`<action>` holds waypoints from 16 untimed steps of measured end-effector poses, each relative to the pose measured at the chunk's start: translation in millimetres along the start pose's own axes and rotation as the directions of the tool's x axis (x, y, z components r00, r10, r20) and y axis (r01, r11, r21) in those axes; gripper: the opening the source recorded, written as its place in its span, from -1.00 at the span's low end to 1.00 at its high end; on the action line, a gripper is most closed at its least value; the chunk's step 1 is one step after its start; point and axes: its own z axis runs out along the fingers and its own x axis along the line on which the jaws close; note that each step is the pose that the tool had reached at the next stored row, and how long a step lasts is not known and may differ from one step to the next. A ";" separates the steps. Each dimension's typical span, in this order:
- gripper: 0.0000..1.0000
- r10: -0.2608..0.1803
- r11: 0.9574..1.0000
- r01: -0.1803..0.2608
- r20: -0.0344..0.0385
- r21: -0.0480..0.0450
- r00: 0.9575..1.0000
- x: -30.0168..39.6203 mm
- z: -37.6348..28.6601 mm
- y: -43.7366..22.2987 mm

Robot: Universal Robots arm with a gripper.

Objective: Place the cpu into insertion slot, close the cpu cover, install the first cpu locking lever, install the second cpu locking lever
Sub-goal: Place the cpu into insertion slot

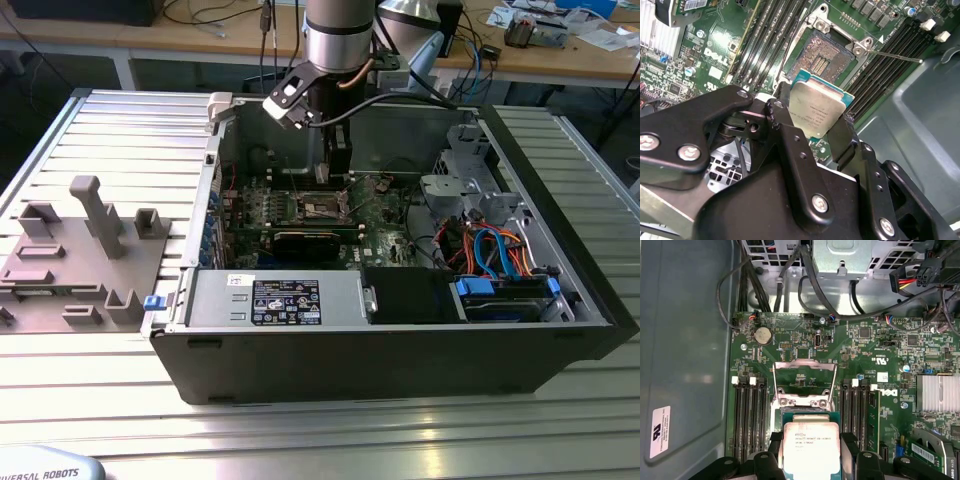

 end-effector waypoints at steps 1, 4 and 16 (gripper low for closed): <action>0.08 0.000 1.000 0.000 0.000 0.000 1.000 0.0 0.4 0.0; 0.08 0.000 1.000 0.000 0.000 0.000 1.000 0.0 1.0 -0.1; 0.08 0.000 1.000 0.000 0.000 0.000 1.000 0.0 4.1 -0.3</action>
